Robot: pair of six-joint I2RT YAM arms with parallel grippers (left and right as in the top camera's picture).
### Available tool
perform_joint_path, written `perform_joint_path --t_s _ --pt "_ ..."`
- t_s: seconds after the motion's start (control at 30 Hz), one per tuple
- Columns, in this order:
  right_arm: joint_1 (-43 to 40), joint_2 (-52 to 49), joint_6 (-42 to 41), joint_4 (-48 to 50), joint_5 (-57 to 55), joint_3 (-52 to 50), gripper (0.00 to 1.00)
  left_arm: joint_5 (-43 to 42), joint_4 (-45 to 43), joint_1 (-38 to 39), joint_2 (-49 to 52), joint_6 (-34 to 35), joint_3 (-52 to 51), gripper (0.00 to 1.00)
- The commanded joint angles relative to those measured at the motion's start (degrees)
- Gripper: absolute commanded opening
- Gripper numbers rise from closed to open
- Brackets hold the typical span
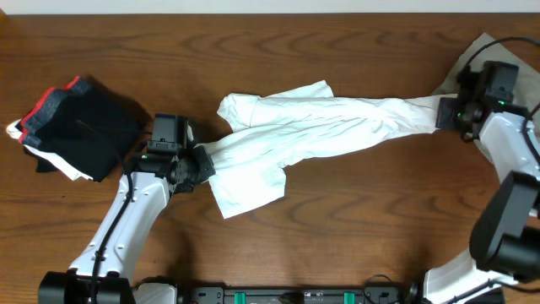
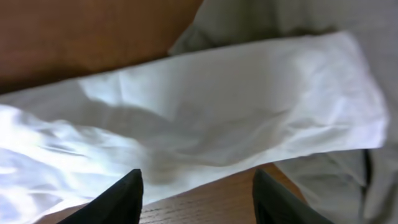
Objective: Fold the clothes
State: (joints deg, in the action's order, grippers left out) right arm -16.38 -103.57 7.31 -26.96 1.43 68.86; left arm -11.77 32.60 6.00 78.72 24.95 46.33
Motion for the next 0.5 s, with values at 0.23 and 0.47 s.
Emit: perform_joint_path --t_s 0.23,0.47 --pt "2.9 -6.1 3.7 1.5 0.3 -0.2 0.47 0.9 0.1 -0.5 -0.1 -1.2 -0.3 0.06" --pt "4.1 -3.8 1.8 1.9 -1.5 -0.2 0.01 0.9 0.1 -0.5 -0.1 -1.2 -0.3 0.05"
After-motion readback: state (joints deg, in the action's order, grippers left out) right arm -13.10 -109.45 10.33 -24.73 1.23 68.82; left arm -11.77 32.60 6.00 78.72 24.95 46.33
